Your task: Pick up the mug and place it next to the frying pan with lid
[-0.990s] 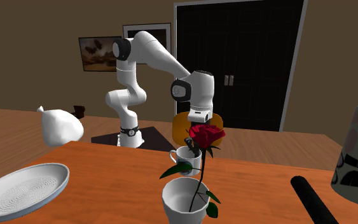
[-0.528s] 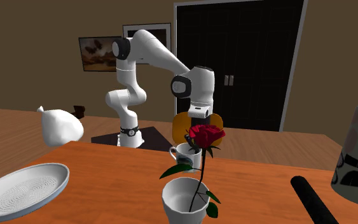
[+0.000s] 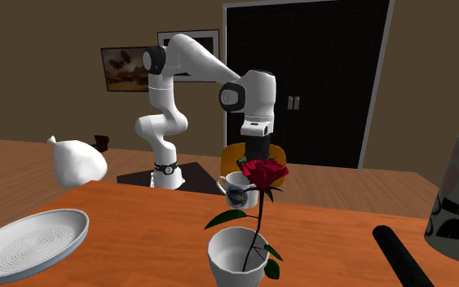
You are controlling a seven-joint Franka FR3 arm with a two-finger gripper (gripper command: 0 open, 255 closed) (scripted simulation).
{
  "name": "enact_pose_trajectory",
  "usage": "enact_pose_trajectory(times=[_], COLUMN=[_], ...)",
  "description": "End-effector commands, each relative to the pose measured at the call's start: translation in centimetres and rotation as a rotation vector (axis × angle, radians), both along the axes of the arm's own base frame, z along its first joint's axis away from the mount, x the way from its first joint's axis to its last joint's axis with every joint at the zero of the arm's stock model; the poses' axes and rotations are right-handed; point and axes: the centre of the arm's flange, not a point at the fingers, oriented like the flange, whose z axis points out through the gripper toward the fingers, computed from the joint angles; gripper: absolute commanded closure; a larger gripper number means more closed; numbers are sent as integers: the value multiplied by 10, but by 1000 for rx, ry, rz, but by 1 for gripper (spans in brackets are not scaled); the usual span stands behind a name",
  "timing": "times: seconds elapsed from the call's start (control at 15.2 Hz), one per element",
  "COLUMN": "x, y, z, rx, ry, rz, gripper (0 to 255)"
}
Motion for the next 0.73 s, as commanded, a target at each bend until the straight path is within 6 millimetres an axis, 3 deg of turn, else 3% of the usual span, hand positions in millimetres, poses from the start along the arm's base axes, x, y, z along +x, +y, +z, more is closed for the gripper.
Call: enact_pose_trajectory(times=[0.0, 0.66], x=[0, 0], y=[0, 0], z=[10, 63], rx=[0, 0], ry=[0, 0], rz=[0, 0], gripper=[255, 255])
